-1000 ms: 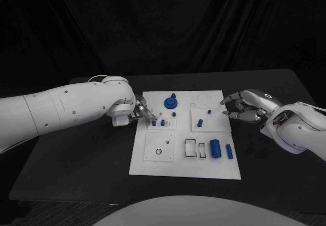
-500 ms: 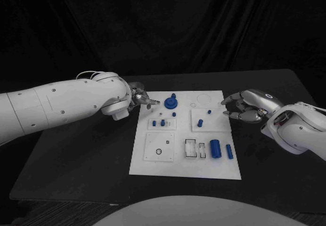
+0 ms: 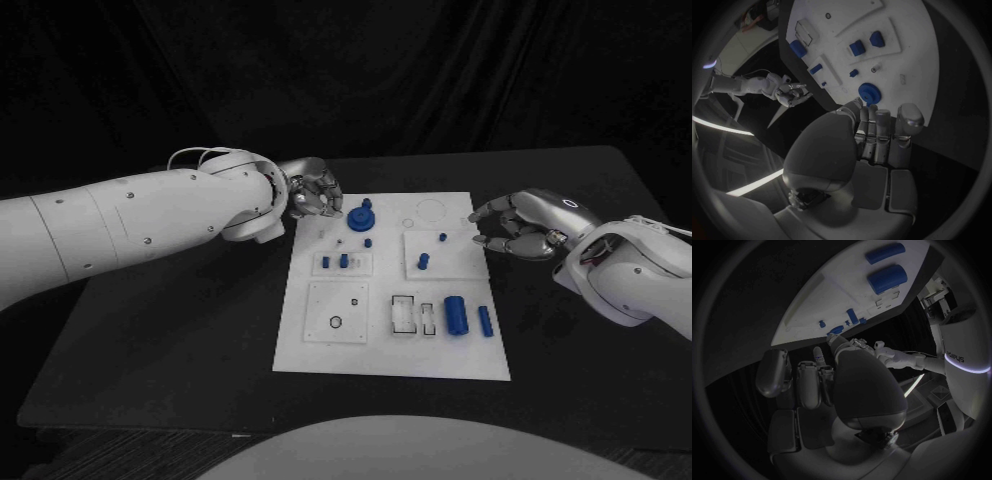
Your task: Assemble the parts on the task board
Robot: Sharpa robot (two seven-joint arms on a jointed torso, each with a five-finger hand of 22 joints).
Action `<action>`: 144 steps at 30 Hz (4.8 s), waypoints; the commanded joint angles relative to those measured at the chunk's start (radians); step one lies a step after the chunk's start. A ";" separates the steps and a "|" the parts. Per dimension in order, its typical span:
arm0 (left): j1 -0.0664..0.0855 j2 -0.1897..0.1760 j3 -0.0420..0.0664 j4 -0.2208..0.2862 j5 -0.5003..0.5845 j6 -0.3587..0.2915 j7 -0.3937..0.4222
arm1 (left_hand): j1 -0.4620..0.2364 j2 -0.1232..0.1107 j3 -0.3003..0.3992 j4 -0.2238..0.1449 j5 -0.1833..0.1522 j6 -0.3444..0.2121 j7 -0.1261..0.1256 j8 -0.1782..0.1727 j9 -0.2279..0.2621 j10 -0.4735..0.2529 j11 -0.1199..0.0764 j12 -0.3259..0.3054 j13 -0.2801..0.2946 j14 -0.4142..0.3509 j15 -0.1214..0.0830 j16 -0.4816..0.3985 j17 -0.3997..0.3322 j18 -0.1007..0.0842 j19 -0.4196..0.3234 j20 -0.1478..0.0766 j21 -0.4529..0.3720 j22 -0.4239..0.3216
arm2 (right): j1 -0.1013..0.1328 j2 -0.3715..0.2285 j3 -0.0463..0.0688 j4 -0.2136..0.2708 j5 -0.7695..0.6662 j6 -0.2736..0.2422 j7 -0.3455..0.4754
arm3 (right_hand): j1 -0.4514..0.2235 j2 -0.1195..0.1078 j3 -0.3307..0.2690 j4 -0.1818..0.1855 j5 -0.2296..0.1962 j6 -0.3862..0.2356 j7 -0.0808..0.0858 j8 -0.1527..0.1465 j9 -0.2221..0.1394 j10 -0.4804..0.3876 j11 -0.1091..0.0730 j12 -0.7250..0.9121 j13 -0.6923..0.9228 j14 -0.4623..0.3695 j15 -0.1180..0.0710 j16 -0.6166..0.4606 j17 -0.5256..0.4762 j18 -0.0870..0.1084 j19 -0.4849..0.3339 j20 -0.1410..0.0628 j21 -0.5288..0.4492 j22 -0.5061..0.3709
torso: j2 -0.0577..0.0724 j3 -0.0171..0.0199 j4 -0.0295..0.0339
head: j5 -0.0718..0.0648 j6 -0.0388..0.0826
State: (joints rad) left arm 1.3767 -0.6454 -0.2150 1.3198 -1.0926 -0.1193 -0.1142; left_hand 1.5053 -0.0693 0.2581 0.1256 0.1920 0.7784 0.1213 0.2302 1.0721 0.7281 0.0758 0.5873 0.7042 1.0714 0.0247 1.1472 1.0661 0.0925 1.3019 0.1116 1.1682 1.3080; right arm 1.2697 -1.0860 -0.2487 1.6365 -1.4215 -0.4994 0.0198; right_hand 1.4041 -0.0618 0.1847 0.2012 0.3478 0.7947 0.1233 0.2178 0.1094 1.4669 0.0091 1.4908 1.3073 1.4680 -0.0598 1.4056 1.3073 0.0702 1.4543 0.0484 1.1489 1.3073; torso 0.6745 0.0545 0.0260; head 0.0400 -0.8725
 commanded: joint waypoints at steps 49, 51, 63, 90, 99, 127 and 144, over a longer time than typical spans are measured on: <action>-0.098 0.158 0.001 -0.179 -0.539 -0.057 0.357 | -0.002 -0.049 0.048 -0.010 0.047 0.082 -0.096 -0.146 -0.459 -0.003 -0.032 -0.008 -0.129 0.089 -0.039 0.074 -0.149 -0.041 0.123 -0.010 0.201 0.195 | -0.004 -0.010 0.001 0.012 -0.002 -0.014 -0.002 | 0.010 -0.004 0.010 -0.001 0.011 0.009 -0.001 0.002 -0.003 0.039 0.009 -0.001 0.178 0.070 0.008 -0.001 0.120 0.010 0.000 0.006 -0.002 0.157 | 0.001 0.0010 -0.0002 | -0.003 0.002; -0.100 0.162 0.001 -0.184 -0.539 -0.056 0.358 | -0.004 -0.049 0.054 -0.009 0.050 0.093 -0.094 -0.147 -0.465 0.010 -0.035 -0.016 -0.137 0.093 -0.041 0.078 -0.150 -0.042 0.127 -0.011 0.207 0.196 | -0.004 -0.010 0.001 0.012 -0.002 -0.014 -0.001 | 0.010 -0.004 0.010 -0.001 0.011 0.009 -0.001 0.002 -0.003 0.039 0.009 -0.001 0.178 0.070 0.008 -0.001 0.120 0.010 0.000 0.006 -0.002 0.157 | 0.001 0.0010 -0.0004 | -0.003 0.002; -0.121 0.190 0.001 -0.220 -0.539 -0.066 0.369 | -0.003 -0.048 0.065 -0.019 0.058 0.137 -0.085 -0.133 -0.470 0.068 -0.044 -0.021 -0.148 0.098 -0.047 0.081 -0.165 -0.044 0.132 -0.014 0.216 0.199 | -0.004 -0.012 0.001 0.014 -0.002 -0.015 -0.001 | 0.010 -0.004 0.010 -0.001 0.011 0.009 -0.001 0.002 -0.003 0.039 0.009 -0.001 0.178 0.070 0.008 -0.001 0.120 0.010 0.000 0.006 -0.002 0.157 | 0.000 0.0010 -0.0009 | -0.007 0.000; -0.125 0.120 0.001 -0.145 -0.539 -0.205 0.393 | 0.008 -0.036 0.096 -0.059 0.077 0.268 -0.033 -0.132 -0.517 0.300 -0.049 -0.171 -0.263 0.185 -0.051 0.087 -0.184 -0.068 0.203 -0.023 0.314 0.231 | -0.008 -0.014 0.001 0.011 -0.001 -0.010 0.001 | 0.010 -0.005 0.011 -0.001 0.013 0.010 -0.001 0.002 -0.003 0.039 0.009 -0.002 0.178 0.070 0.008 -0.001 0.120 0.010 0.000 0.006 -0.002 0.157 | 0.000 0.0006 0.0006 | -0.013 0.000; -0.081 0.049 0.001 -0.068 -0.539 -0.185 0.372 | -0.001 -0.041 0.098 -0.052 0.054 0.266 -0.035 -0.156 -0.544 0.308 -0.047 -0.242 -0.306 0.175 -0.055 0.069 -0.213 -0.065 0.194 -0.024 0.302 0.227 | -0.009 -0.015 0.001 0.008 0.002 -0.004 -0.001 | 0.009 -0.006 0.013 -0.001 0.014 0.011 -0.001 0.003 -0.004 0.038 0.009 -0.002 0.177 0.069 0.008 -0.003 0.118 0.010 0.000 0.006 -0.004 0.157 | -0.002 0.0008 0.0023 | -0.014 0.000; -0.083 0.009 0.001 -0.083 -0.539 -0.086 0.328 | -0.004 -0.048 0.097 -0.048 0.041 0.269 -0.036 -0.161 -0.556 0.318 -0.046 -0.279 -0.329 0.161 -0.056 0.056 -0.235 -0.063 0.186 -0.024 0.291 0.223 | -0.014 -0.015 0.001 0.007 0.004 -0.004 0.001 | 0.009 -0.006 0.014 -0.001 0.014 0.012 -0.001 0.003 -0.005 0.037 0.009 -0.003 0.176 0.069 0.008 -0.003 0.119 0.010 -0.001 0.007 -0.005 0.157 | 0.001 -0.0010 0.0008 | -0.005 0.000; -0.094 0.017 0.001 -0.086 -0.539 -0.091 0.330 | -0.005 -0.049 0.097 -0.047 0.040 0.266 -0.036 -0.163 -0.558 0.321 -0.046 -0.281 -0.330 0.159 -0.056 0.054 -0.238 -0.062 0.184 -0.024 0.290 0.223 | -0.016 -0.015 0.001 0.007 0.004 -0.006 0.003 | 0.009 -0.006 0.014 -0.001 0.014 0.012 -0.001 0.003 -0.005 0.037 0.009 -0.003 0.176 0.069 0.008 -0.003 0.119 0.010 -0.001 0.007 -0.005 0.157 | 0.000 -0.0003 -0.0004 | -0.006 0.000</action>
State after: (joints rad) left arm 1.2845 -0.6320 -0.2153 1.2327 -1.6319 -0.2127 0.2105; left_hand 1.5054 -0.1158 0.3535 0.0730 0.2357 1.0432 0.0892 0.0732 0.5153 1.0444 0.0302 0.3122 0.3748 1.2380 -0.0302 1.2062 0.8288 0.0294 1.4640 0.0911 1.4616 1.3073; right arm 1.2564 -1.1010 -0.2487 1.6426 -1.4169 -0.5009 0.0238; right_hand 1.4080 -0.0657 0.1933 0.1984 0.3593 0.8020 0.1233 0.2178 0.1055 1.4668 0.0091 1.4908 1.3074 1.4679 -0.0598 1.4056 1.3073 0.0702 1.4543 0.0484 1.1490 1.3078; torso 0.6747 0.0539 0.0260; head 0.0345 -0.8725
